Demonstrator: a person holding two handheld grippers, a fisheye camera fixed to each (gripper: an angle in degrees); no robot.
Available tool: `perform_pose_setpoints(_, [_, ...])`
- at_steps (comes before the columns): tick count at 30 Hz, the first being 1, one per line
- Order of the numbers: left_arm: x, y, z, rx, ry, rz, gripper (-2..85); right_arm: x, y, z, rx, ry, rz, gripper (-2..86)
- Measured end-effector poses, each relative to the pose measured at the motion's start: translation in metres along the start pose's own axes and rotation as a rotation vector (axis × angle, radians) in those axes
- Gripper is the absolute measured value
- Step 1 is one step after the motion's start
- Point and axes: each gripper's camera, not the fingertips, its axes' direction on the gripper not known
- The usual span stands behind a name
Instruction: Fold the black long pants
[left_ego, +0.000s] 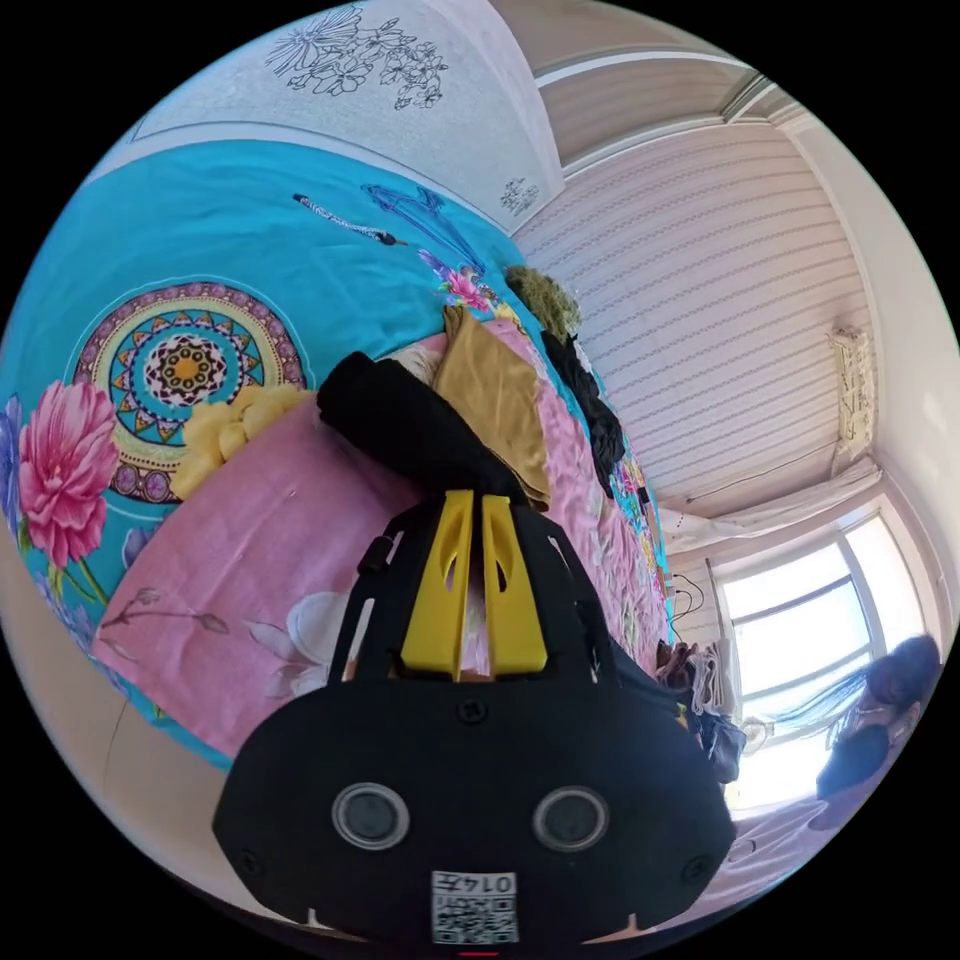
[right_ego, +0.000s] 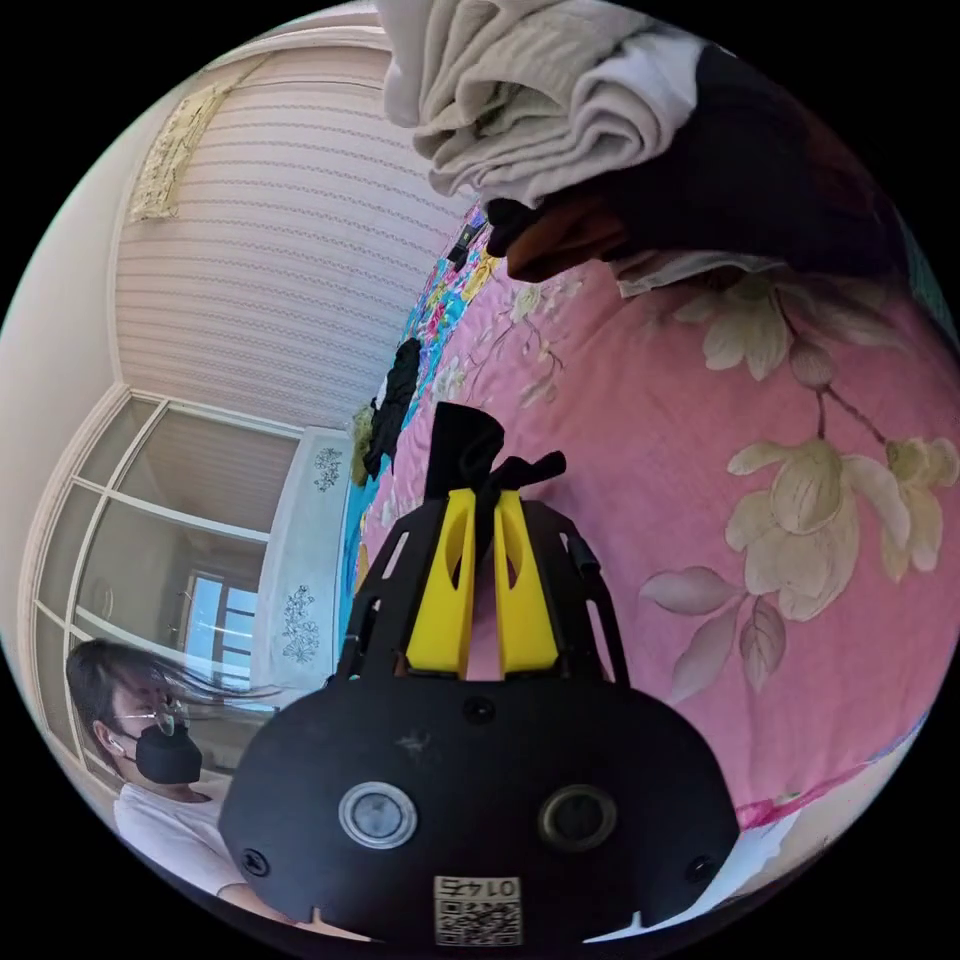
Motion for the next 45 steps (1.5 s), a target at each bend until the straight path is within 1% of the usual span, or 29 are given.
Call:
perform_pose_setpoints(3, [0.011, 0.014, -0.012, -0.040, 0.024, 0.014, -0.9, -0.007, -0.001, -0.012, -0.065, 0.068, -0.026, 2.0])
perform_pose_setpoints(6, [0.011, 0.038, -0.026, -0.068, 0.033, -0.001, -0.9, -0.002, 0.006, -0.020, -0.125, 0.107, 0.000, 1.9])
perform_pose_setpoints(8, [0.008, 0.058, -0.032, -0.098, 0.011, 0.000, -0.9, 0.003, 0.020, -0.028, -0.160, 0.128, 0.030, 2.1])
perform_pose_setpoints(11, [0.000, 0.095, -0.028, -0.184, -0.081, -0.017, -0.3, 0.010, 0.042, -0.036, -0.170, 0.162, 0.065, 2.4])
perform_pose_setpoints(12, [-0.002, 0.108, -0.025, -0.198, -0.079, -0.033, 0.2, 0.012, 0.046, -0.035, -0.178, 0.172, 0.074, 2.5])
perform_pose_setpoints(14, [-0.001, 0.123, -0.027, -0.179, -0.061, -0.060, 1.9, 0.015, 0.059, -0.026, -0.218, 0.234, 0.069, 3.3])
perform_pose_setpoints(15, [0.002, 0.130, -0.034, -0.154, -0.071, -0.069, 3.6, 0.014, 0.062, -0.024, -0.225, 0.257, 0.061, 3.5])
perform_pose_setpoints(17, [0.014, 0.140, -0.049, -0.123, -0.118, -0.049, 4.5, 0.003, 0.071, -0.023, -0.215, 0.369, 0.032, 4.5])
perform_pose_setpoints(18, [0.028, 0.146, -0.061, -0.104, -0.173, -0.010, 4.5, -0.001, 0.073, -0.025, -0.208, 0.404, 0.031, 4.6])
perform_pose_setpoints(19, [0.050, 0.152, -0.069, -0.106, -0.224, 0.064, 4.3, -0.009, 0.078, -0.029, -0.183, 0.493, 0.028, 4.7])
perform_pose_setpoints(20, [0.065, 0.155, -0.069, -0.120, -0.252, 0.123, 4.2, -0.025, 0.084, -0.031, -0.161, 0.582, -0.023, 4.7])
perform_pose_setpoints(21, [0.101, 0.164, -0.064, -0.167, -0.316, 0.264, 3.9, -0.037, 0.087, -0.029, -0.154, 0.620, -0.069, 4.7])
perform_pose_setpoints(22, [0.121, 0.169, -0.058, -0.199, -0.348, 0.343, 3.9, -0.066, 0.097, -0.017, -0.156, 0.684, -0.209, 4.8])
perform_pose_setpoints(23, [0.163, 0.183, -0.039, -0.262, -0.398, 0.512, 3.9, -0.098, 0.110, 0.006, -0.194, 0.714, -0.379, 4.9])
perform_pose_setpoints(24, [0.205, 0.201, -0.015, -0.316, -0.432, 0.674, 4.1, -0.114, 0.117, 0.022, -0.227, 0.715, -0.469, 5.0])
perform_pose_setpoints(25, [0.243, 0.220, 0.012, -0.343, -0.446, 0.813, 4.6, -0.145, 0.135, 0.056, -0.296, 0.695, -0.634, 5.3])
perform_pose_setpoints(26, [0.260, 0.229, 0.025, -0.350, -0.435, 0.867, 4.8, -0.174, 0.154, 0.092, -0.354, 0.632, -0.775, 5.8])
perform_pose_setpoints(27, [0.292, 0.247, 0.052, -0.371, -0.392, 0.968, 5.3, -0.186, 0.165, 0.110, -0.382, 0.588, -0.839, 6.1])
perform_pose_setpoints(29, [0.328, 0.271, 0.091, -0.402, -0.345, 1.072, 6.1, -0.230, 0.205, 0.180, -0.512, 0.457, -1.030, 7.3])
perform_pose_setpoints(31, [0.354, 0.296, 0.136, -0.460, -0.351, 1.139, 6.8, -0.252, 0.231, 0.219, -0.559, 0.365, -1.117, 8.2])
perform_pose_setpoints(32, [0.357, 0.301, 0.146, -0.477, -0.347, 1.146, 6.7, -0.261, 0.246, 0.242, -0.607, 0.360, -1.173, 8.6])
perform_pose_setpoints(34, [0.360, 0.316, 0.174, -0.552, -0.393, 1.154, 5.6, -0.265, 0.263, 0.269, -0.628, 0.402, -1.224, 8.1])
perform_pose_setpoints(35, [0.358, 0.324, 0.190, -0.588, -0.454, 1.146, 3.9, -0.263, 0.270, 0.283, -0.644, 0.440, -1.243, 7.2])
perform_pose_setpoints(37, [0.368, 0.333, 0.192, -0.565, -0.416, 1.138, 0.3, -0.261, 0.274, 0.294, -0.658, 0.476, -1.226, 4.9])
perform_pose_setpoints(38, [0.373, 0.335, 0.189, -0.560, -0.409, 1.142, 0.0, -0.263, 0.275, 0.291, -0.659, 0.447, -1.229, 2.2])
perform_pose_setpoints(41, [0.397, 0.346, 0.169, -0.537, -0.383, 1.175, -0.7, -0.269, 0.277, 0.276, -0.683, 0.377, -1.250, 0.9])
perform_pose_setpoints(45, [0.412, 0.372, 0.165, -0.605, -0.371, 1.183, -0.3, -0.268, 0.283, 0.262, -0.766, 0.321, -1.253, 0.6])
